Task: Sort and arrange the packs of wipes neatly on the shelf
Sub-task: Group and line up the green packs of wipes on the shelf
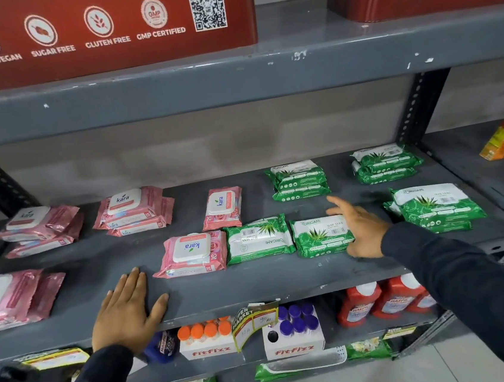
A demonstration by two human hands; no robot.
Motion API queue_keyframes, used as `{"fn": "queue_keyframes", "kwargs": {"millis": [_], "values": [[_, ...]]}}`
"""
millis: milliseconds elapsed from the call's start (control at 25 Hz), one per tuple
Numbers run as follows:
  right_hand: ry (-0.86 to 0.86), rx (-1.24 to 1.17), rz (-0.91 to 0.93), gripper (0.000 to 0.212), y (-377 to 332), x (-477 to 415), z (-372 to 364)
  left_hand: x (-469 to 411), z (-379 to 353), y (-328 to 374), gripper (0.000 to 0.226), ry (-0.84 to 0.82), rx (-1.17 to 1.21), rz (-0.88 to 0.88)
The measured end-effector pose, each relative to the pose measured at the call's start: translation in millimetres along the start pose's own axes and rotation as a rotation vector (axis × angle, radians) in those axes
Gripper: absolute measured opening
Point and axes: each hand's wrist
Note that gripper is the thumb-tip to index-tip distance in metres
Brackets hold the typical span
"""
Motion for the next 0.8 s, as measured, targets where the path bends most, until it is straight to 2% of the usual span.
{"fn": "queue_keyframes", "kwargs": {"millis": [120, 200, 320, 400, 560, 800], "values": [[0.128, 0.014, -0.007, 0.114, -11, 7, -2, 0, -1, -2, 0.094, 0.007, -0.001, -0.004], [0.219, 0.016, 0.077, 0.113, -25, 9, -7, 0, -2, -2, 0.093, 0.011, 0.002, -0.009], [0.25, 0.011, 0.2, 0.109, -48, 2, -15, 0, -2, -2, 0.093, 0.008, 0.0, -0.017], [0.247, 0.017, 0.22, 0.108, -62, -9, -14, 0, -2, -2, 0.093, 0.001, 0.0, -0.014], [0.192, 0.183, 0.213, 0.113, -87, -38, -8, 1, -2, -2, 0.094, -0.004, -0.006, -0.01], [-0.01, 0.327, 0.2, 0.123, -105, -61, 1, 1, -2, -2, 0.095, -0.008, -0.005, -0.004]]}}
Point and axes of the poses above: each hand's wrist, its own x-axis away from the middle knuckle, its own z-axis out of the back of the hand, y = z × x, and after that the axes turned 13 degrees about x, right-handed
